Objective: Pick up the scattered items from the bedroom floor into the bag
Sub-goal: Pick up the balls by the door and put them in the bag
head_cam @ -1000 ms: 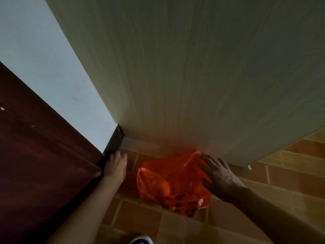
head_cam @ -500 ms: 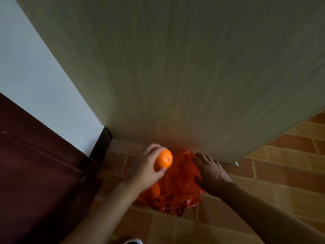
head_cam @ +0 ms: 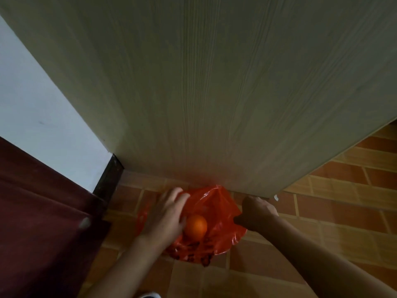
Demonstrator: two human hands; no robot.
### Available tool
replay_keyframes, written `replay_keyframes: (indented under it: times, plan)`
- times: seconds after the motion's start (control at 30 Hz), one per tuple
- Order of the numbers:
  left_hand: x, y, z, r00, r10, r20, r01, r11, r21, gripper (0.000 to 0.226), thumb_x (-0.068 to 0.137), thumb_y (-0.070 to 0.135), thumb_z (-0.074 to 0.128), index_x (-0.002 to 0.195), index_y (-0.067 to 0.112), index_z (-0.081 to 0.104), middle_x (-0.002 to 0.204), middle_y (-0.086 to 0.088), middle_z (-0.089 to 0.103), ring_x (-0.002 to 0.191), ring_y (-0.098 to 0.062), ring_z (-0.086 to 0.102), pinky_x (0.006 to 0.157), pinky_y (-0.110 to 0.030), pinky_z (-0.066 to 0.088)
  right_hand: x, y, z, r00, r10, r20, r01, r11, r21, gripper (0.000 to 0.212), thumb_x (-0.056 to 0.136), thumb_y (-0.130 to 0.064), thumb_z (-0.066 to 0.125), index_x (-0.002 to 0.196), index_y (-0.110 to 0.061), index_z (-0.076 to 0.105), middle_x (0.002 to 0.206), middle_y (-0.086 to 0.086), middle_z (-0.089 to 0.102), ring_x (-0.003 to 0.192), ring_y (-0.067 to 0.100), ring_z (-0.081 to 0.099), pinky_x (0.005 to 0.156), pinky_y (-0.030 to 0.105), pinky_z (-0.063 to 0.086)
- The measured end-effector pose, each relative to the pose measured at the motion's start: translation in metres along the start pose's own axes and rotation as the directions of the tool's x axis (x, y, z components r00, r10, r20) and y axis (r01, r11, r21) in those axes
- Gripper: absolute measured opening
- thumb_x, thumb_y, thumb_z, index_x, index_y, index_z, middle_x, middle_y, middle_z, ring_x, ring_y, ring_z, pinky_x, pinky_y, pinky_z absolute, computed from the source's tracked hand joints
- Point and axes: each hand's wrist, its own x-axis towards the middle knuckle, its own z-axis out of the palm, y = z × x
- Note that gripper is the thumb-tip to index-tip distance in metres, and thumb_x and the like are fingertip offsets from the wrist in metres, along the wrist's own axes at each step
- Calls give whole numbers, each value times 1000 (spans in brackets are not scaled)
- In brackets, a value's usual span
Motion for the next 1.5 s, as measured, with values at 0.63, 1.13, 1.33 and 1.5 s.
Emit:
replay_keyframes:
  times: [0.63, 1.13, 1.33, 1.5]
  plan:
    - [-15, 6, -103, 863, -274, -425, 1, 841, -541, 8, 97, 25, 69, 90, 26, 67, 68, 6, 65, 61, -13, 65, 53, -39, 53, -55, -27, -100, 934, -295, -200, 356, 799, 485, 14, 78, -1, 72, 84, -13, 69, 73, 8, 72, 64, 21, 68, 57, 36, 54]
    - [-20, 36, -132, 750, -246, -614, -248, 756, -605, 11, 100, 17, 65, 90, 13, 67, 59, 5, 62, 53, -12, 64, 49, -33, 51, -68, -18, -99, 753, -378, -539, 570, 783, 248, 49, 87, 8, 46, 113, -33, 56, 112, -6, 54, 90, 15, 58, 69, 33, 55]
    - [-11, 41, -144, 826, -218, -520, -195, 754, -627, 10, 101, 18, 65, 91, 17, 68, 64, 3, 66, 60, -13, 69, 57, -33, 55, -66, -10, -99, 715, -280, -641, 561, 776, 287, 22, 80, 7, 56, 76, -12, 65, 91, -7, 54, 74, 6, 54, 60, 18, 40]
    - [-13, 37, -136, 851, -224, -476, -112, 807, -580, 2, 92, 22, 71, 92, 23, 72, 69, 10, 69, 67, -9, 70, 60, -22, 54, -63, -5, -96, 779, -210, -591, 441, 853, 278, 9, 76, -18, 75, 76, -17, 65, 92, -8, 54, 74, 14, 56, 61, 30, 47]
